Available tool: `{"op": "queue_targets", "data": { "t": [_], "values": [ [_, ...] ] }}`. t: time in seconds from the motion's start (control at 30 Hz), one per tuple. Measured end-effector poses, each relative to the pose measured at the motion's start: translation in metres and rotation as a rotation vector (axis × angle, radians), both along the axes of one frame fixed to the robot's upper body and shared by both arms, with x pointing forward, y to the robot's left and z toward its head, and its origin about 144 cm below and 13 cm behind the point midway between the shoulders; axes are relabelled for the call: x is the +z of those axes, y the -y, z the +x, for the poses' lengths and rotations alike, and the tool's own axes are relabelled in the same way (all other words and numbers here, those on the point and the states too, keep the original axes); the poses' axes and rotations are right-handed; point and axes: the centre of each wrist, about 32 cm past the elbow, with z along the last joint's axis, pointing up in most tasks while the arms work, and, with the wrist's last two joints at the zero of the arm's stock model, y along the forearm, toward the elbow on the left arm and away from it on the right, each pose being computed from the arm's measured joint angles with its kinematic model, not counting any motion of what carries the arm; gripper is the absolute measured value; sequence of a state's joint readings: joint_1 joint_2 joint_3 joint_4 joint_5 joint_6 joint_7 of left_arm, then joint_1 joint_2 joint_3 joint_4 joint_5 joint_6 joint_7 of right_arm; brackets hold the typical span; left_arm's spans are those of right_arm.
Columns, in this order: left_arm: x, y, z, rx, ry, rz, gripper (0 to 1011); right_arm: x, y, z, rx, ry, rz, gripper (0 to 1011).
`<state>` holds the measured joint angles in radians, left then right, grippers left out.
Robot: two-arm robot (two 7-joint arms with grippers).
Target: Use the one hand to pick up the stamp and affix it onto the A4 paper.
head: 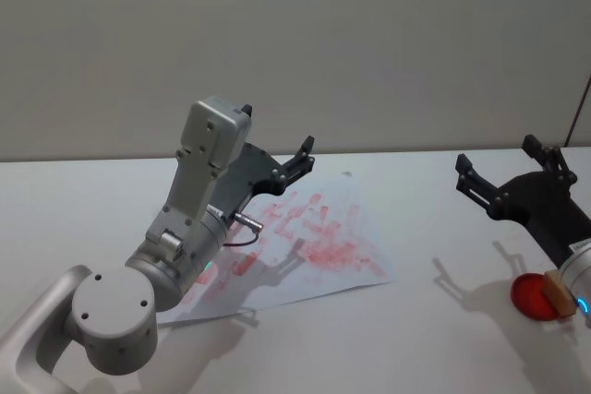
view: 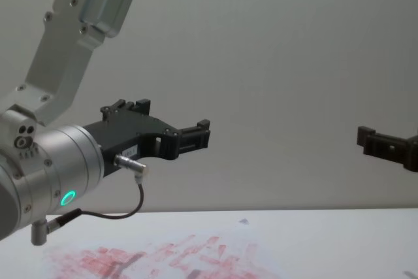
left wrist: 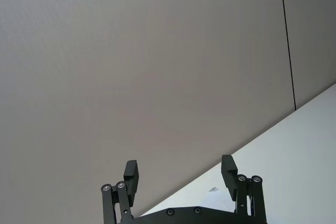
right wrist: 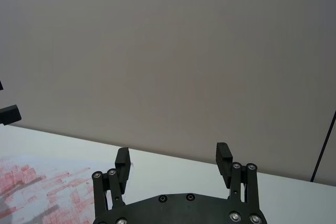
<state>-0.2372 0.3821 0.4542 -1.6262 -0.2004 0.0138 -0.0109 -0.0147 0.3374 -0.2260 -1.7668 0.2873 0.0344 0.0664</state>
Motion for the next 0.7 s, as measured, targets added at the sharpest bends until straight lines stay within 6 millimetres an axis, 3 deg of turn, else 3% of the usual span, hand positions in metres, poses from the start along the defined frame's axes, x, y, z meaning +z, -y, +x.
{"op": "queue_targets", "data": {
  "t": [0.7],
  "values": [
    [0.0, 0.0, 0.0, 0.0, 0.0, 0.0, 1001, 0.0, 0.0, 0.0, 0.0, 0.001, 0.0, 1001]
  ]
}}
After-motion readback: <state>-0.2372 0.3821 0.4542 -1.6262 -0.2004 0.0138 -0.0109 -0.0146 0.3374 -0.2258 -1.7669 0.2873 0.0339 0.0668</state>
